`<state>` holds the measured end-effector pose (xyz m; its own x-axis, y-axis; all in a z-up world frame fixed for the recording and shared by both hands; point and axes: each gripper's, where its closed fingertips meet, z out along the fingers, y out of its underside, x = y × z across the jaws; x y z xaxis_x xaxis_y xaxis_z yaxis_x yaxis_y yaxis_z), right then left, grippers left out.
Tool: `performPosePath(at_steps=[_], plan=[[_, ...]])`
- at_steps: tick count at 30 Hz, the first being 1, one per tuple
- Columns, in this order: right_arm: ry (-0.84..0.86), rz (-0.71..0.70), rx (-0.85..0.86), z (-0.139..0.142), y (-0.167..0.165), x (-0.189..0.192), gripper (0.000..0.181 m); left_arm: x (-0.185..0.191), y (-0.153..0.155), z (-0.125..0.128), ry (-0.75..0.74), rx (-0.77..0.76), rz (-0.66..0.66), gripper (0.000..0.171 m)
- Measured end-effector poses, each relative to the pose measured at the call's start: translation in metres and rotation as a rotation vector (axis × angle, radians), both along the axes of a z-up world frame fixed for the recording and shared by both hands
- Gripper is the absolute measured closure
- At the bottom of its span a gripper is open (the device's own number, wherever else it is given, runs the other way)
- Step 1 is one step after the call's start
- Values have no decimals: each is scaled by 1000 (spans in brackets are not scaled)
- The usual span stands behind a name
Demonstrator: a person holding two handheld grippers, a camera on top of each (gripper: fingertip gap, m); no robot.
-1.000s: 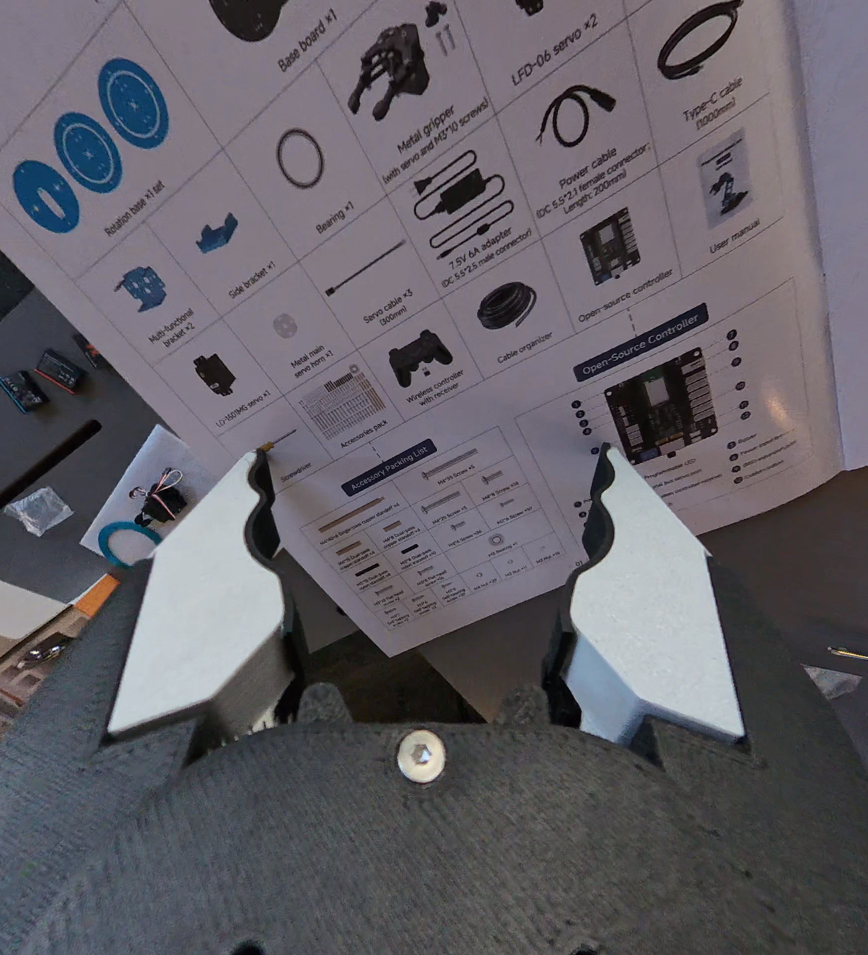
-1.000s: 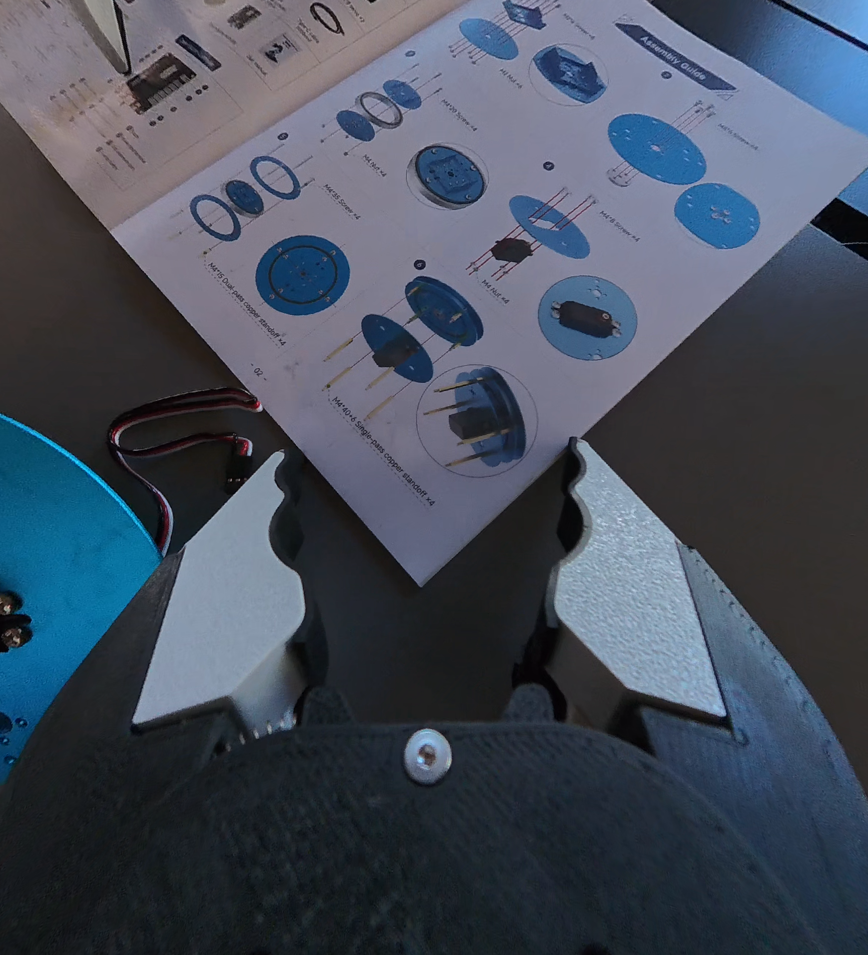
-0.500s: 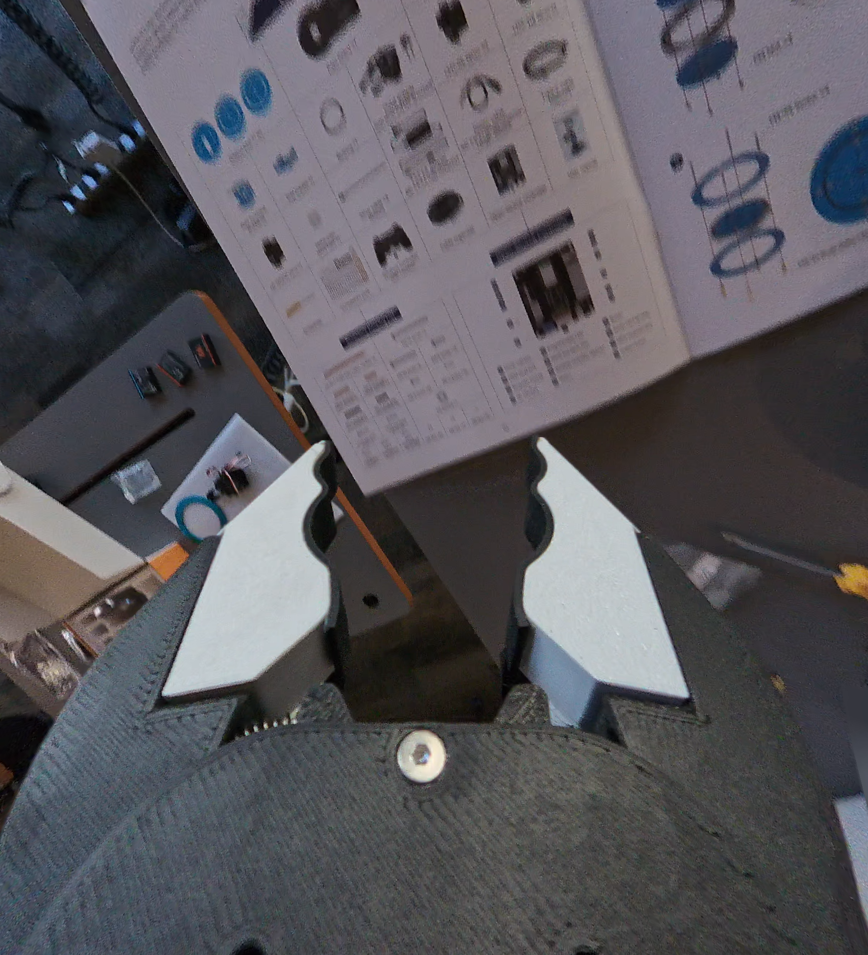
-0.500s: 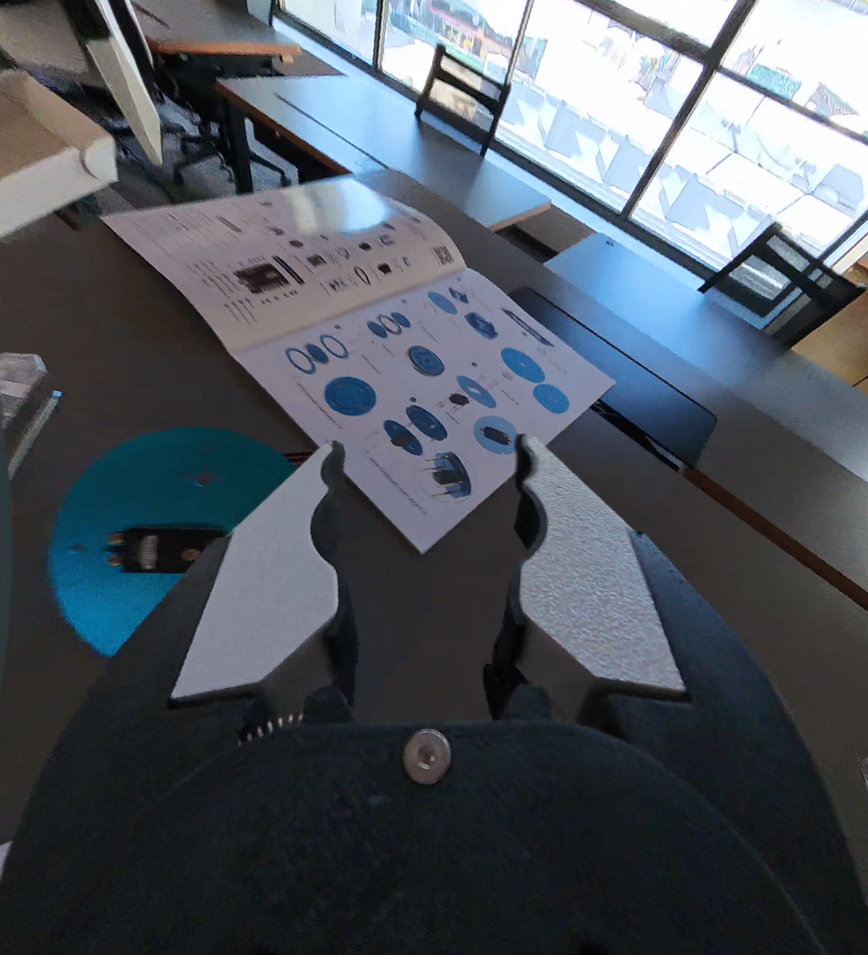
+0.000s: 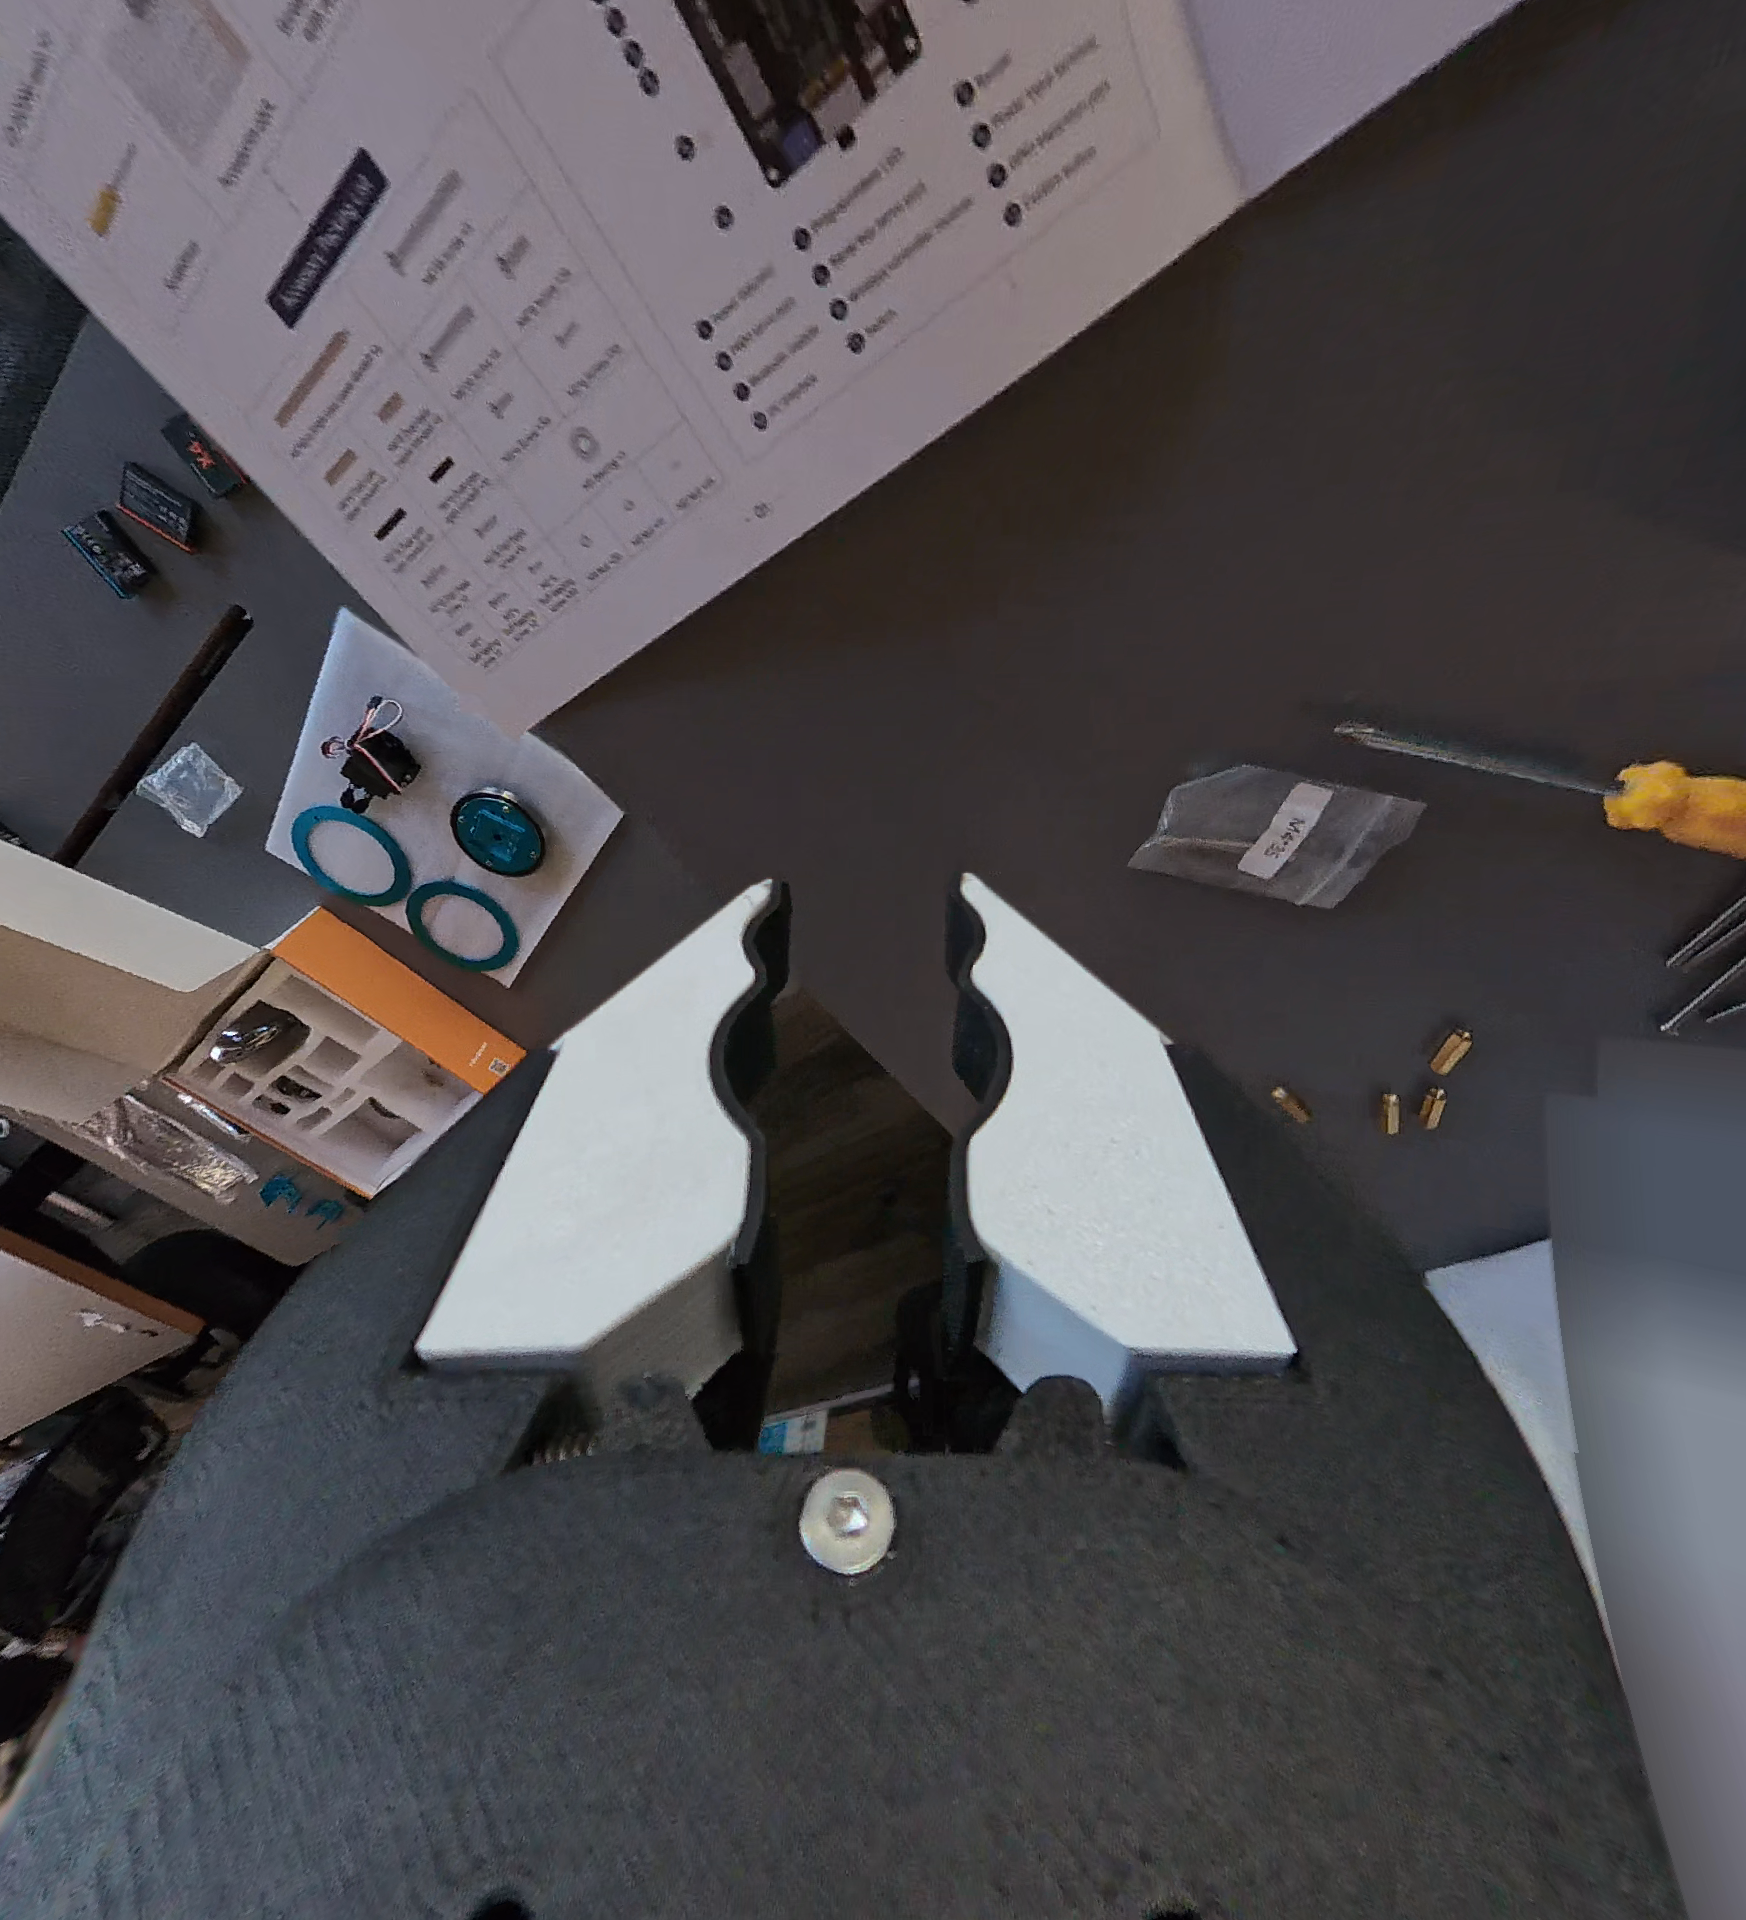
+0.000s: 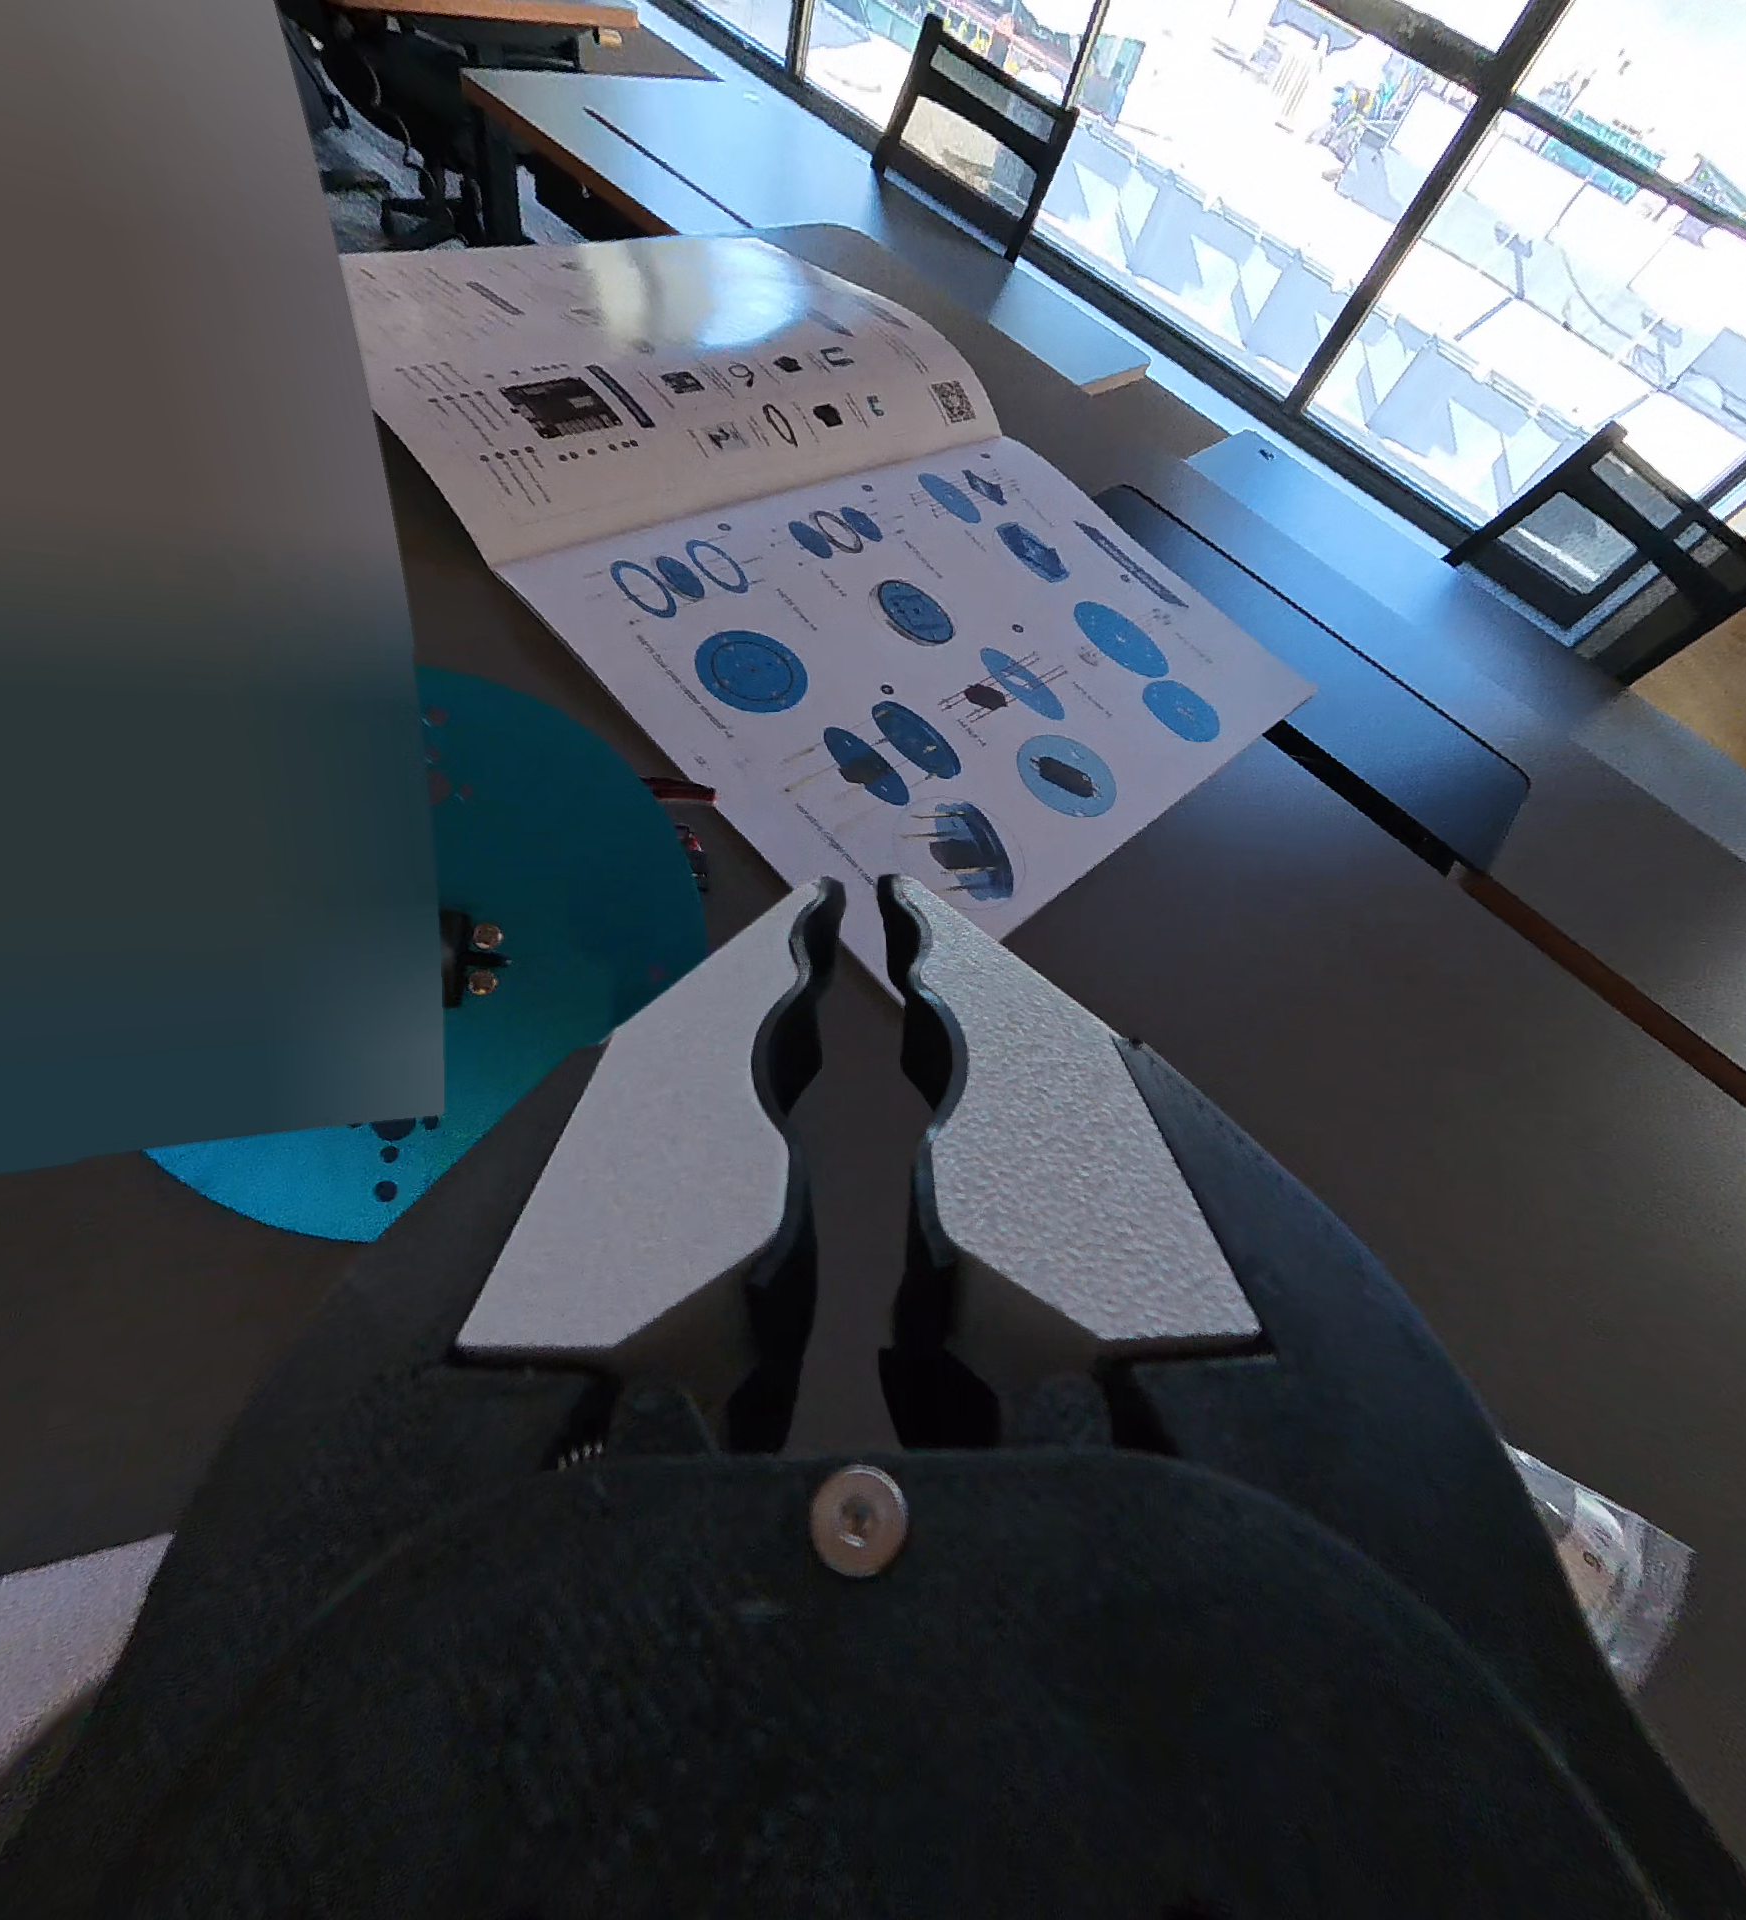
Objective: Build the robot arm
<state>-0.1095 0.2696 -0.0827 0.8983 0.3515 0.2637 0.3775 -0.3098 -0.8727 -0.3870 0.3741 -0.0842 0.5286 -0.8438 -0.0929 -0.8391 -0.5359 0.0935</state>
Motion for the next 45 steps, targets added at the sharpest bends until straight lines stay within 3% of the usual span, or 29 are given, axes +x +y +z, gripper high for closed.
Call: performPosePath(at_steps=[6, 19, 45], plan=[[-12, -13, 37, 4, 0, 9, 178, 2, -11, -5, 34, -28, -77, 150], [-60, -19, 34, 1, 1, 8, 181, 3, -17, -11, 55, -72, -100, 160], [-118, -36, 46, 1, 1, 14, 180, 6, -19, -13, 68, -82, -134, 163]])
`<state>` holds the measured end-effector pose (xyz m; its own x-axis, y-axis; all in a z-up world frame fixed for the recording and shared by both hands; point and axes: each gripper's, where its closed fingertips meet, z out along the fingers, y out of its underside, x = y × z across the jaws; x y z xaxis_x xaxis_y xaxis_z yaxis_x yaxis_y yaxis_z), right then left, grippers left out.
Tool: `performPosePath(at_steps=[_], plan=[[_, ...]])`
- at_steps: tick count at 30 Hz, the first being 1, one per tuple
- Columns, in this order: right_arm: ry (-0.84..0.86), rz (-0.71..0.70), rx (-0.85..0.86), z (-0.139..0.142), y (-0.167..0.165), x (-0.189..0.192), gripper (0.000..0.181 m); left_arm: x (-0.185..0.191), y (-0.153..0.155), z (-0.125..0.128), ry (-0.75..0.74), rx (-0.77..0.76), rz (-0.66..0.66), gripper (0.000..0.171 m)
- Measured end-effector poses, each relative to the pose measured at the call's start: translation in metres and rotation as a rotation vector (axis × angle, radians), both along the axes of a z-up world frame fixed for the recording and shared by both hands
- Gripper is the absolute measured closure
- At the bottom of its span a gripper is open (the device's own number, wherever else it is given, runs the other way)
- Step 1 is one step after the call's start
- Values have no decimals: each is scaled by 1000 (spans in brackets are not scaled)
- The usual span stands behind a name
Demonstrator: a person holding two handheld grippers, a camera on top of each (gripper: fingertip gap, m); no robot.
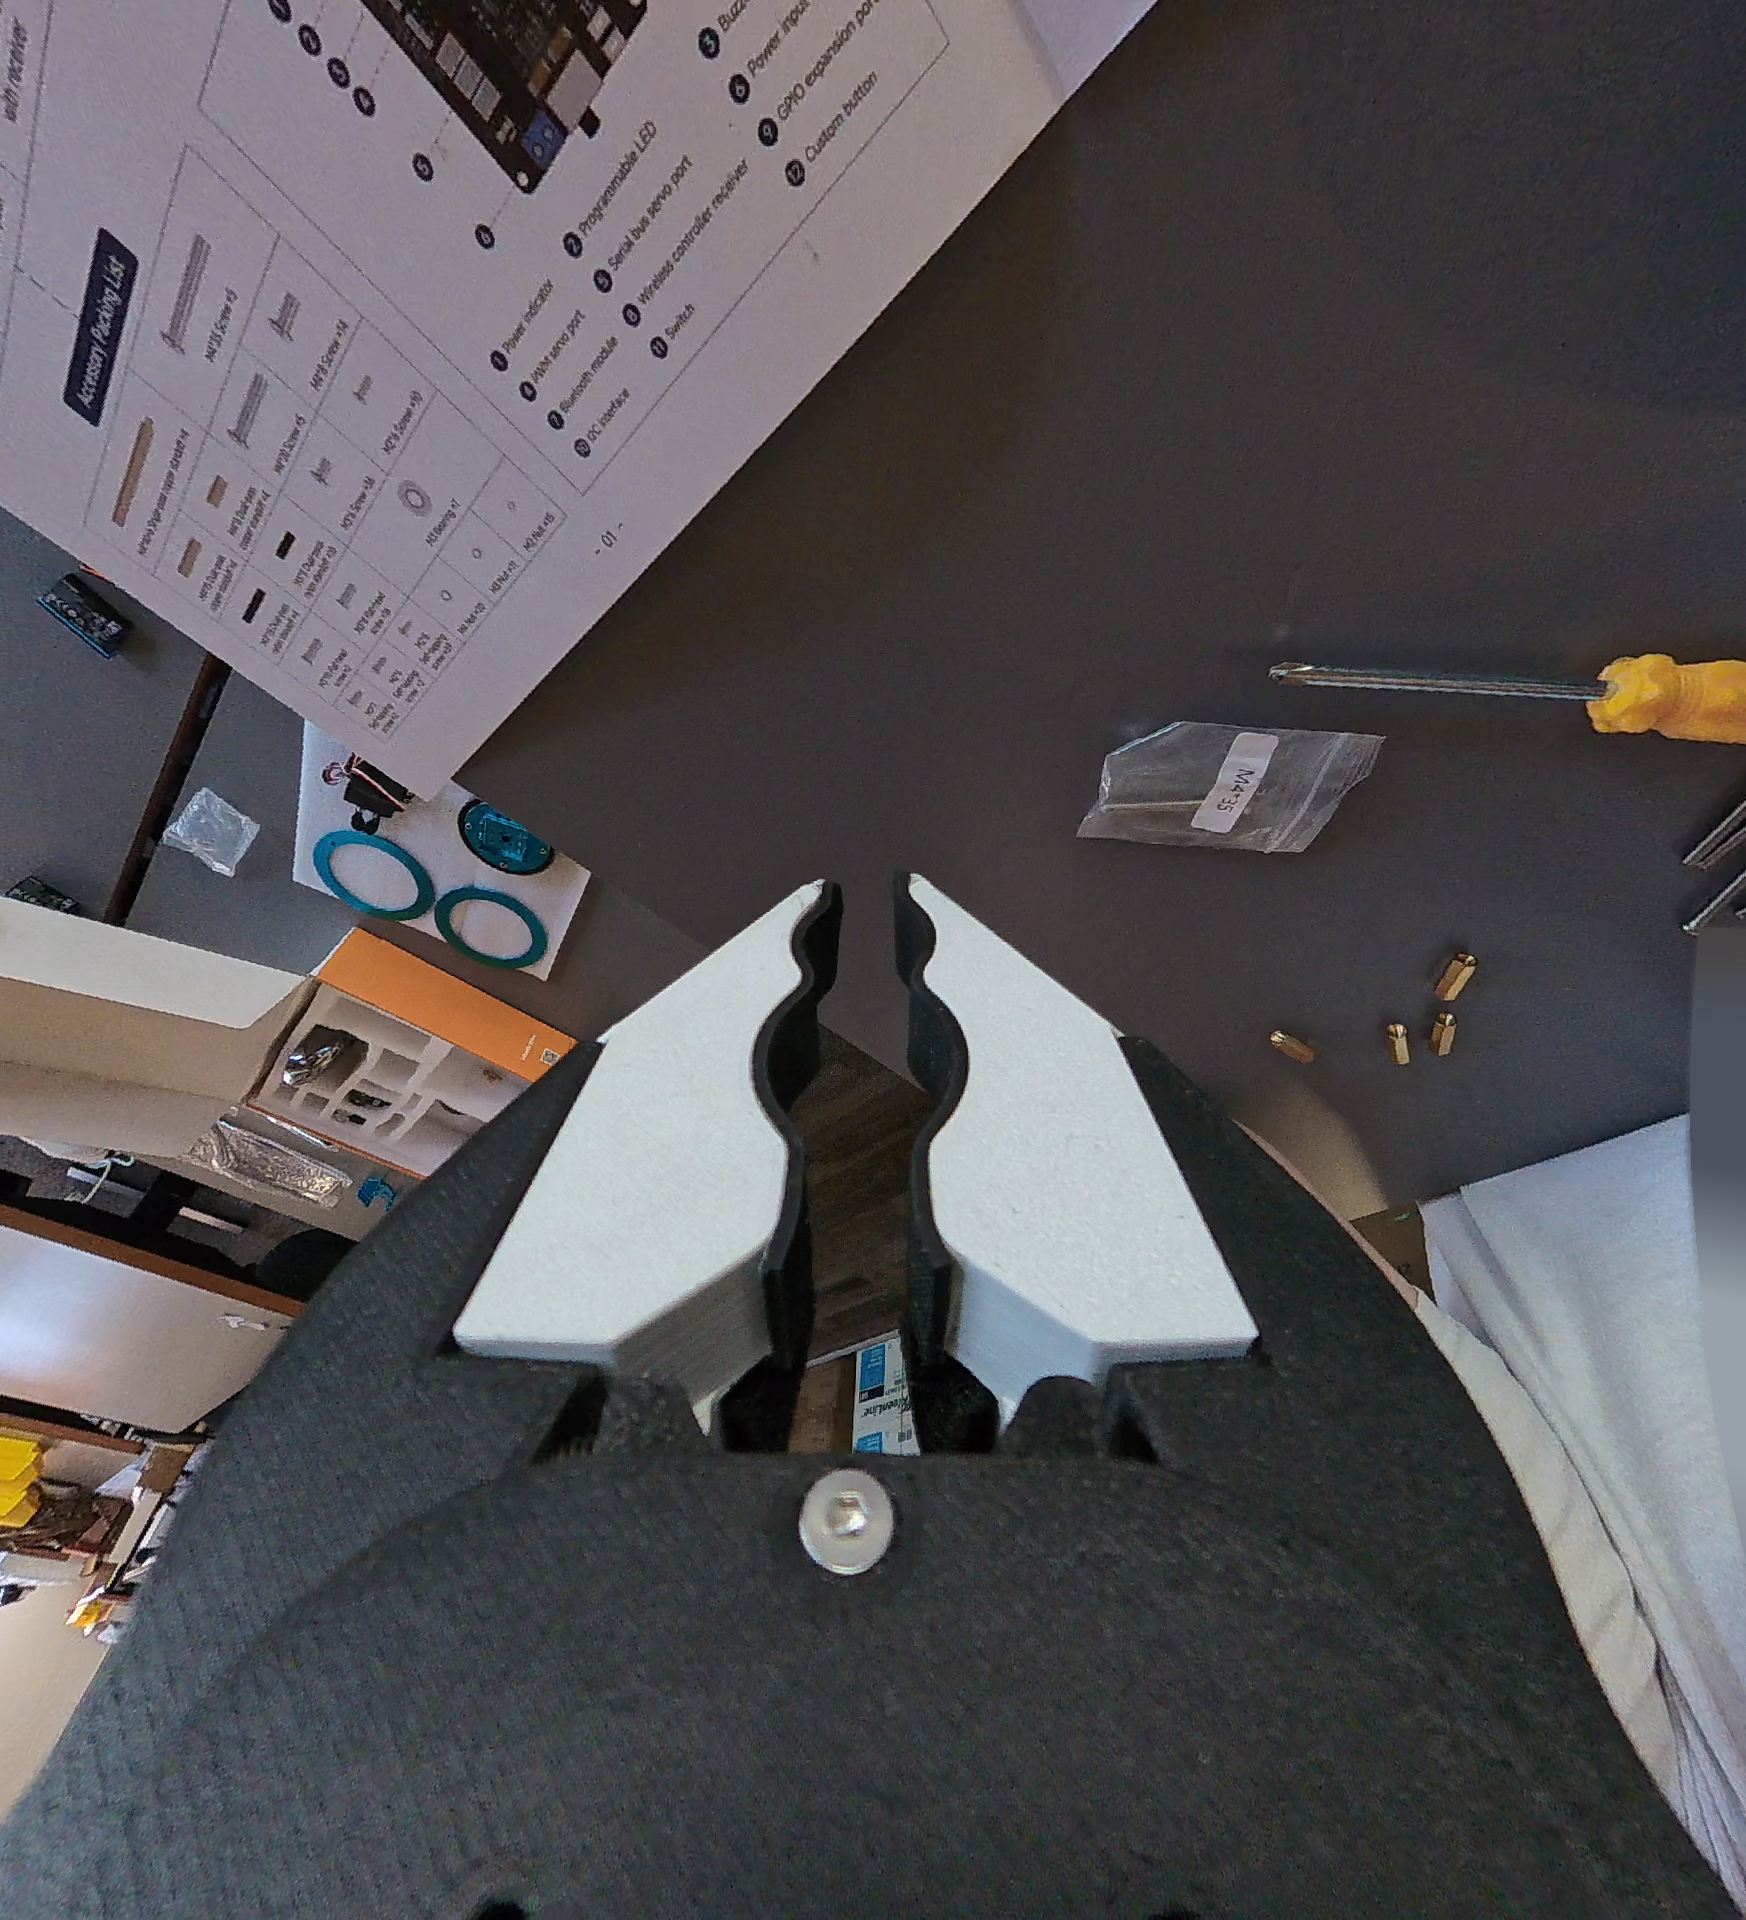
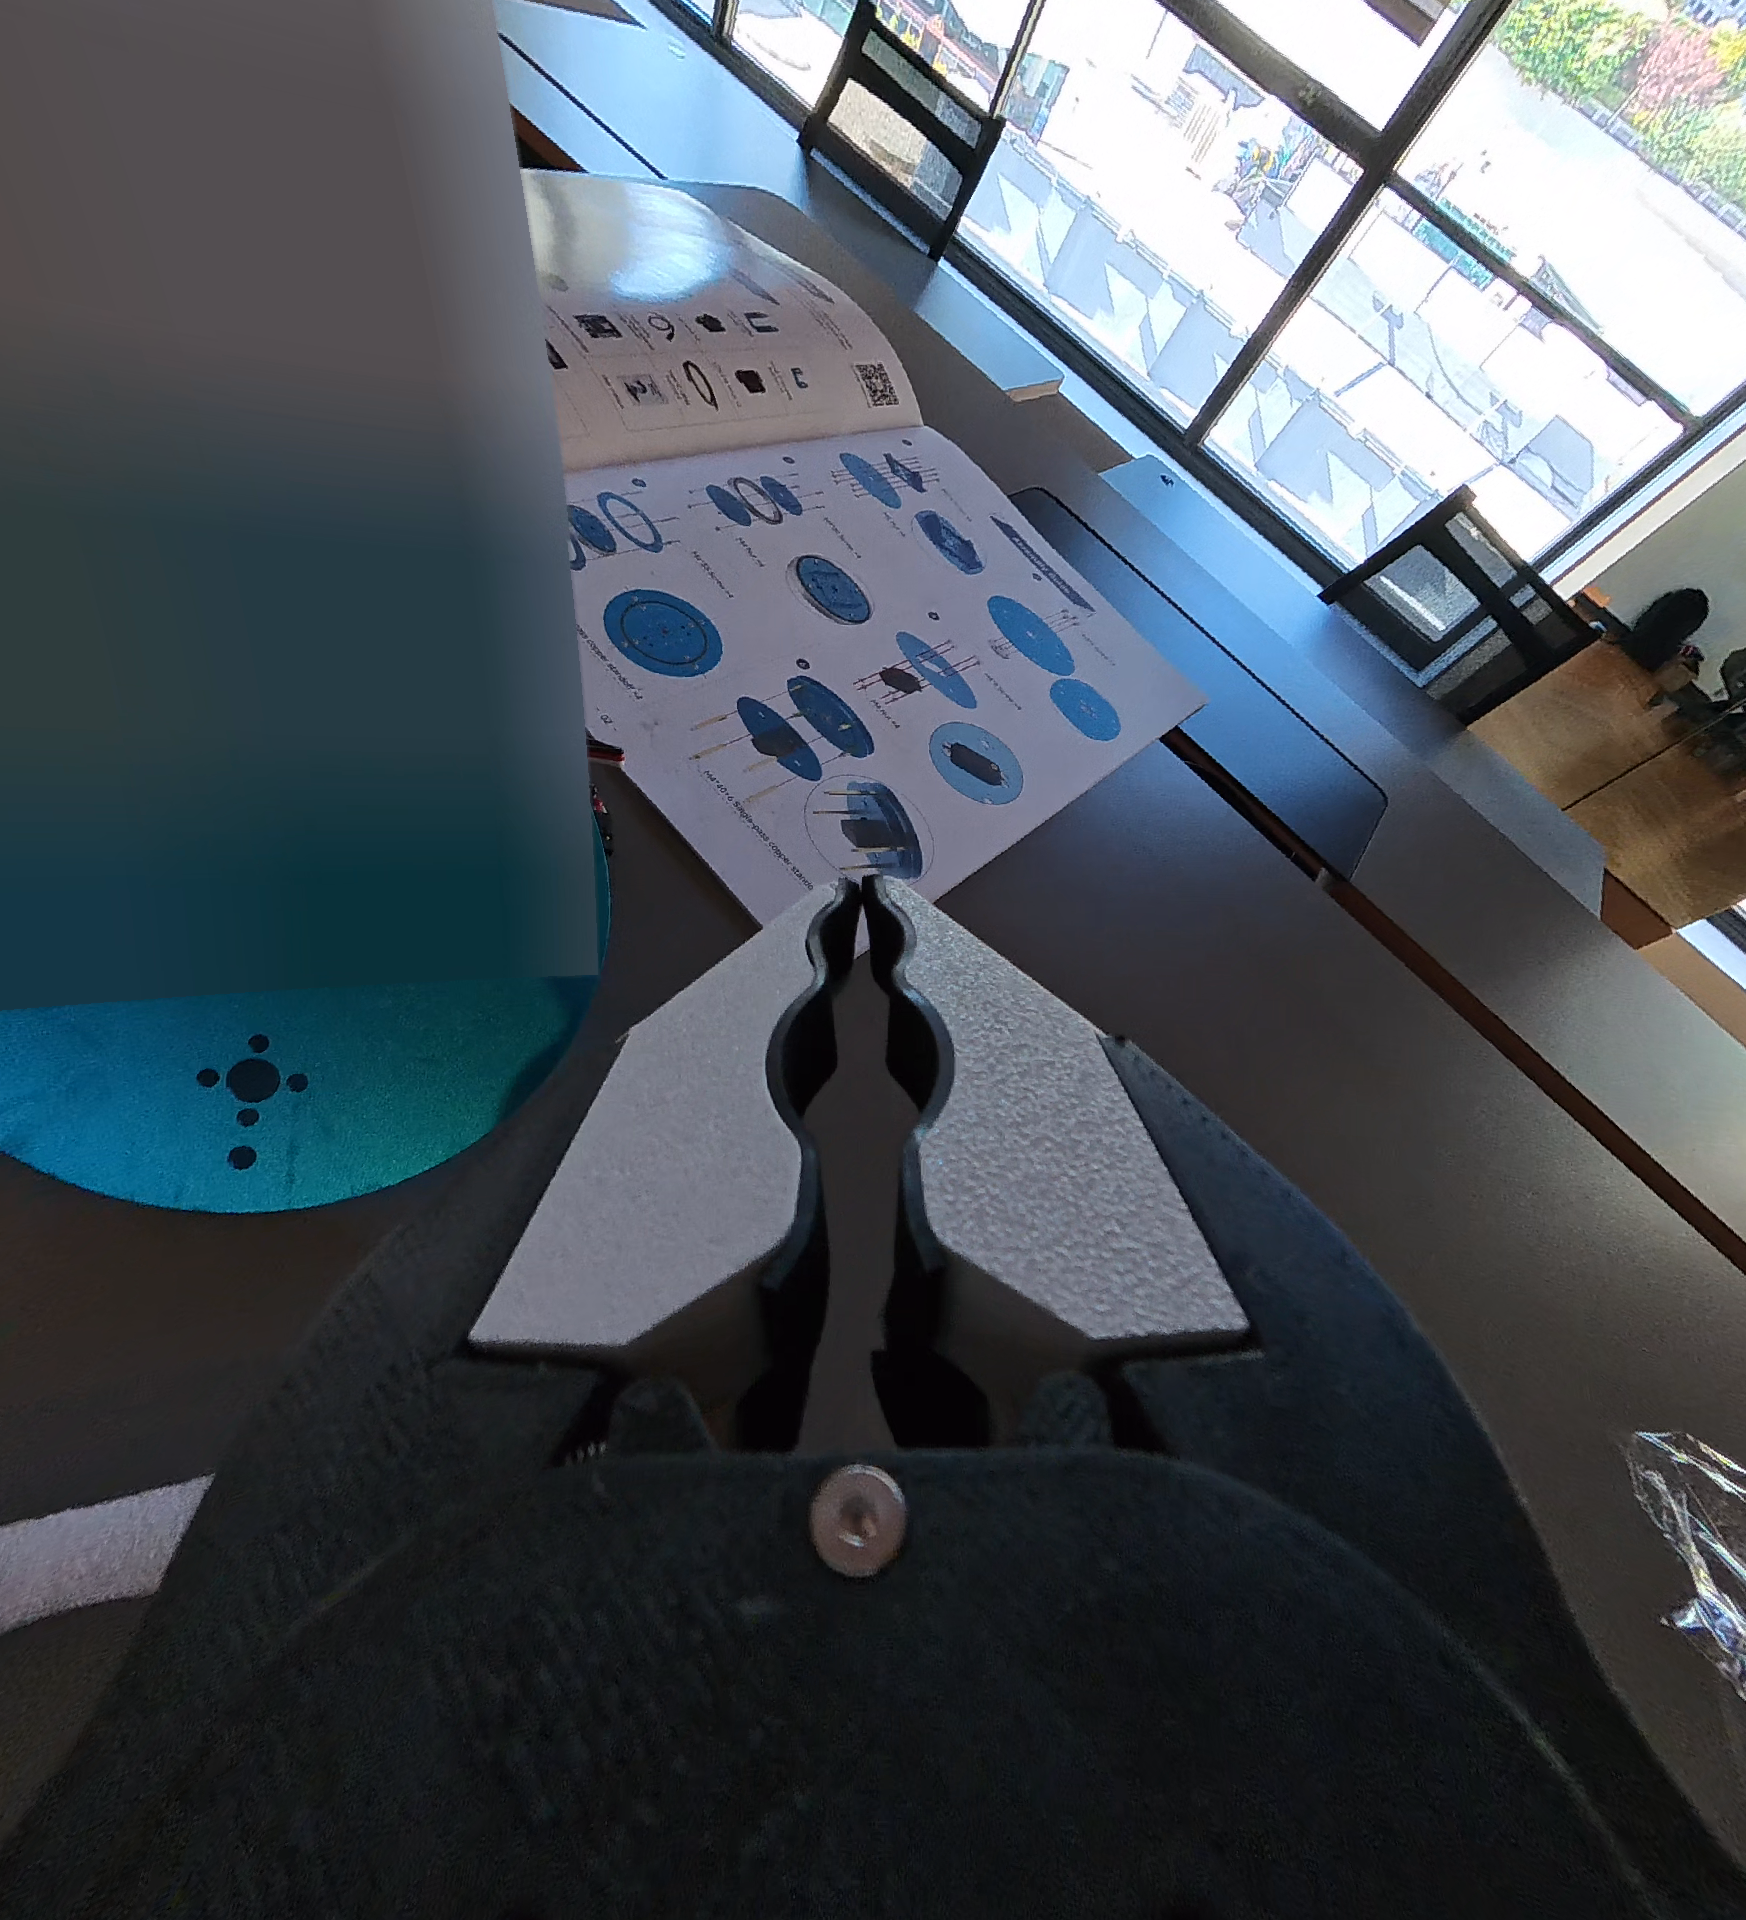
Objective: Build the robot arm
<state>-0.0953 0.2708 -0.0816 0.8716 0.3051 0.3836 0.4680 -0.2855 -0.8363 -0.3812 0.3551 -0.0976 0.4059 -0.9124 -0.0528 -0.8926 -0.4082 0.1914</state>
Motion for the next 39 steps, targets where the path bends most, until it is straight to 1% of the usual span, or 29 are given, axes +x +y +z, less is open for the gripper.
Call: performPosePath(at_steps=[39], plan=[[-19, 5, -16, -4, -1, 0, 181, 8, 1, 4, -12, 25, -58, 165]])
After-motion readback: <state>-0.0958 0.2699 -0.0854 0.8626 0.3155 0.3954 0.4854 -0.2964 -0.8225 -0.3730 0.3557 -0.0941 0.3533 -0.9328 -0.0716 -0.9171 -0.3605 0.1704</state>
